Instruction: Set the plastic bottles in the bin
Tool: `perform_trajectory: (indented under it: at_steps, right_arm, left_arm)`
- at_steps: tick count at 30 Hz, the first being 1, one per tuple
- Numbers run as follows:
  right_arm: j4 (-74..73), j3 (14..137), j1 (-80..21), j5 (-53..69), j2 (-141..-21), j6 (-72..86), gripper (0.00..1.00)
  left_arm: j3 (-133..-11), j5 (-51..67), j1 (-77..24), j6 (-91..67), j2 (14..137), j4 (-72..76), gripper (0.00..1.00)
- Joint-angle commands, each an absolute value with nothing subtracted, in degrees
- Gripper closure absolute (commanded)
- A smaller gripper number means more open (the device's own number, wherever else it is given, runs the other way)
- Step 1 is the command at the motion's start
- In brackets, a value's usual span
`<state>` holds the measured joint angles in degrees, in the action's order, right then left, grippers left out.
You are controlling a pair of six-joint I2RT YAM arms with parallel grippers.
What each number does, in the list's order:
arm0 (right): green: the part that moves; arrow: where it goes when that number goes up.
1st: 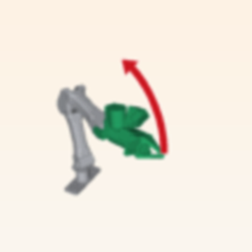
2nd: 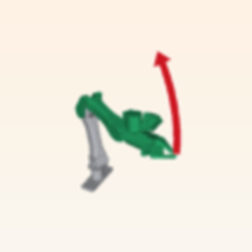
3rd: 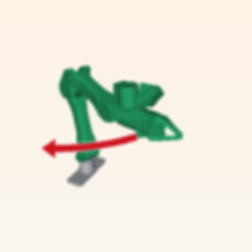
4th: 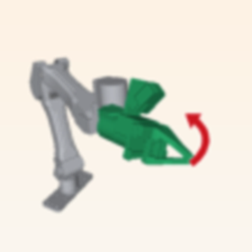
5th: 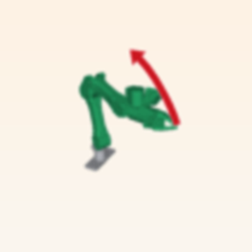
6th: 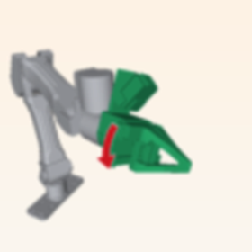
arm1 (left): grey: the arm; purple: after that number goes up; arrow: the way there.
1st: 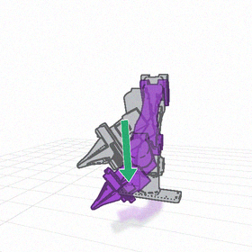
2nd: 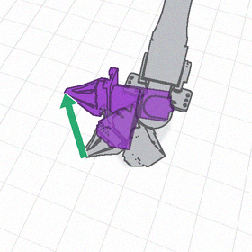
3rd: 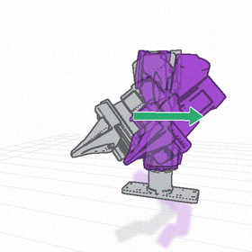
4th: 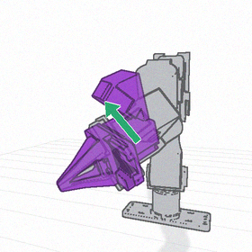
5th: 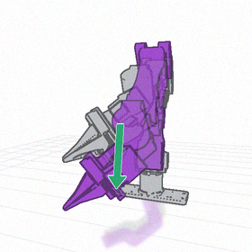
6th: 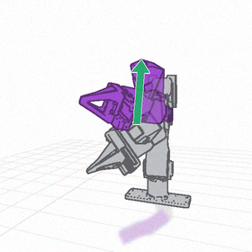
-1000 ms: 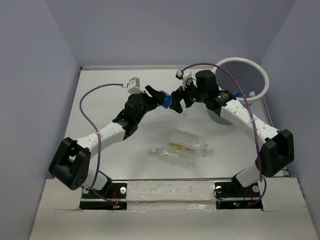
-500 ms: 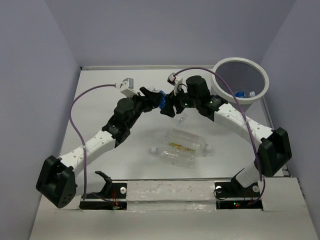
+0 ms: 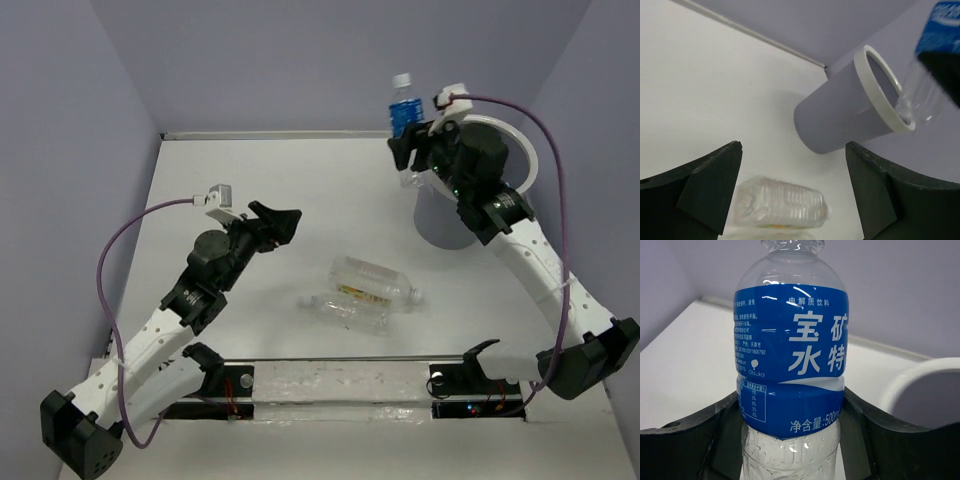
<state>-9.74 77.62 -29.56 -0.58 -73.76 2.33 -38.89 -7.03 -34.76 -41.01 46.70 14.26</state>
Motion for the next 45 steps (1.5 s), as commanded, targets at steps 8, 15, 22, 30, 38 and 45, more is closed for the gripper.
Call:
perform_trajectory:
  at_steps: [8,15,22,30,38,45]
  right_arm:
    - [2.0,76.5,-4.4,-19.0,-74.8,8.0,0.53]
    - [8.5,71.9,-1.3,-17.6,-76.6,9.1,0.34]
    - [8.1,67.8,-1.3,-16.2,-72.9,10.3,0.0]
    - [1.1,65.7,-5.4,0.0,-64.6,14.1,0.02]
    - [-4.2,56.6,-36.5,6.1,-61.4,11.2,0.07]
    - [-9.1,51.6,-51.4,9.4,-61.6,11.0,0.3]
  left_arm:
    - [-18.6,8.2,-34.7,-52.1,36.2,6.7,0.05]
    - [-15.6,8.6,-35.0,-53.5,34.2,5.1,0.01]
    - [-15.6,8.6,-36.6,-53.4,40.4,5.5,0.01]
    - [-13.9,1.7,-44.4,-56.9,43.8,6.0,0.01]
    - [-12.4,-5.4,-47.7,-62.1,47.5,11.4,0.11]
    - [-12.7,-9.7,-47.8,-62.4,50.7,13.0,0.18]
